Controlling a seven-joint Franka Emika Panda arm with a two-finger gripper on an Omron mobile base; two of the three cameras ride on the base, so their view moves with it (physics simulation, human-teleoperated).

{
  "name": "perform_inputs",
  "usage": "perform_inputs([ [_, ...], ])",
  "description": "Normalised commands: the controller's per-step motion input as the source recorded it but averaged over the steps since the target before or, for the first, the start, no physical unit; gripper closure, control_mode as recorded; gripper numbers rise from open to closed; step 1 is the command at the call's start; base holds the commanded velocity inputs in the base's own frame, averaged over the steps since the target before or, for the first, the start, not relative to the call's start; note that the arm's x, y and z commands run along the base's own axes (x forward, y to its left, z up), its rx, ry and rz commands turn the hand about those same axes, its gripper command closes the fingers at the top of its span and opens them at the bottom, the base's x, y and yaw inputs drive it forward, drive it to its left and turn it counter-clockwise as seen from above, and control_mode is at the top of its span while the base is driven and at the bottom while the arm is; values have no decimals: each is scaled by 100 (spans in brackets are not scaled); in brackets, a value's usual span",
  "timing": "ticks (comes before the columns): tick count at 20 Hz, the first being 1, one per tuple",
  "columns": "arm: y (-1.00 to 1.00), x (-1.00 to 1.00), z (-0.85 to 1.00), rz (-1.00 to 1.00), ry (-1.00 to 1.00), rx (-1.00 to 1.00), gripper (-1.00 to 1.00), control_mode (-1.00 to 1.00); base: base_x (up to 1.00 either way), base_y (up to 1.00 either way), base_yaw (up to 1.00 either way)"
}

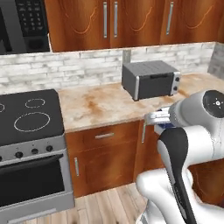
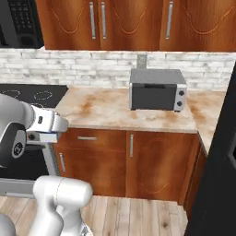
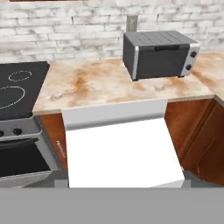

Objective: Move the drinks to the dining counter.

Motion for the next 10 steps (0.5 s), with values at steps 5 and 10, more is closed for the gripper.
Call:
perform_inputs([
  [5,0,0,0,0,0,0,100,100,-1,0,100],
  [10,0,0,0,0,0,0,100,100,0,0,100],
])
